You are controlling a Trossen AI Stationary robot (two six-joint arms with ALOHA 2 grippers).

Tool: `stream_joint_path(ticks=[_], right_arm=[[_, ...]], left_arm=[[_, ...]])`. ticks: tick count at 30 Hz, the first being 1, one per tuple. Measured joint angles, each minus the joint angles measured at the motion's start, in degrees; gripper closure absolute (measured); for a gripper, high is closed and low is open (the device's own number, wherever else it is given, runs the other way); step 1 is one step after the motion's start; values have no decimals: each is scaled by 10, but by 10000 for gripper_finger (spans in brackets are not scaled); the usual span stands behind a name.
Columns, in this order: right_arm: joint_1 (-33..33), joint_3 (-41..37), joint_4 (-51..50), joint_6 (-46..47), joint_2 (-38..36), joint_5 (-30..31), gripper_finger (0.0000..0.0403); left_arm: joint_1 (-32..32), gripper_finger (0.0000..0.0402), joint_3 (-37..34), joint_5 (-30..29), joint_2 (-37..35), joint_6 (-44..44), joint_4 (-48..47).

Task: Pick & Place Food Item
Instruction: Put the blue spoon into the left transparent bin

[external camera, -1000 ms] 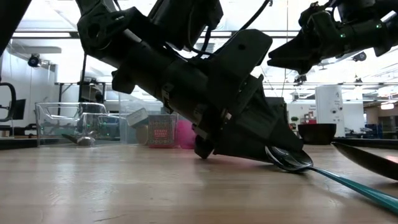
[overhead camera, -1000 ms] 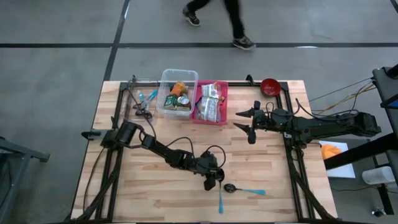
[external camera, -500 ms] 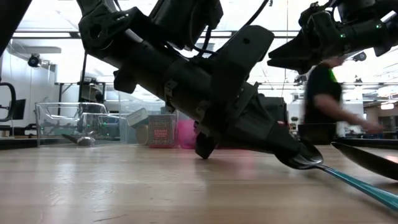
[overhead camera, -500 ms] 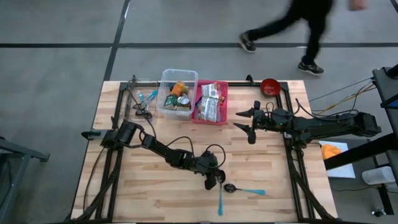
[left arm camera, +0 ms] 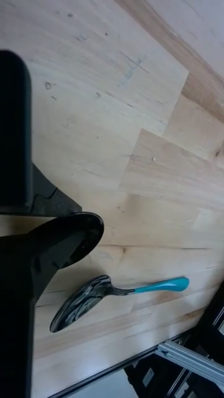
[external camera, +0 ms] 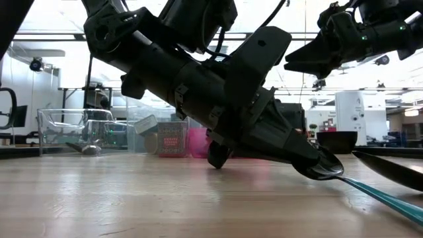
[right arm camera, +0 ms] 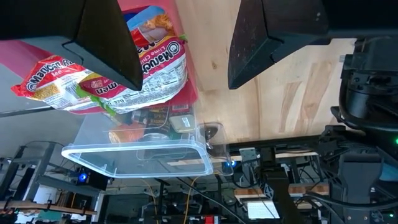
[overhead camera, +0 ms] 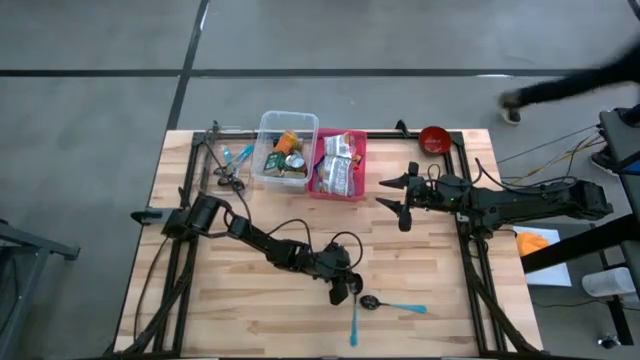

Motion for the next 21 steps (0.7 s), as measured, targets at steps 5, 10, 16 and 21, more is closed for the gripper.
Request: stream_joint_path(ticks=[5,10,16,21], right_arm=[[0,0,0,0,0,0,168],[0,0,0,0,0,0,168],[0,0,0,0,0,0,168],[0,0,0,1,0,0,168]], left_arm=[[0,385,-1,0,-4,0,-3],[3,386,-3,0,-24,-2,-40],[8,387,-4,-21,-71,2,-118],[7,388,-9,-62,-119,-10,-178]])
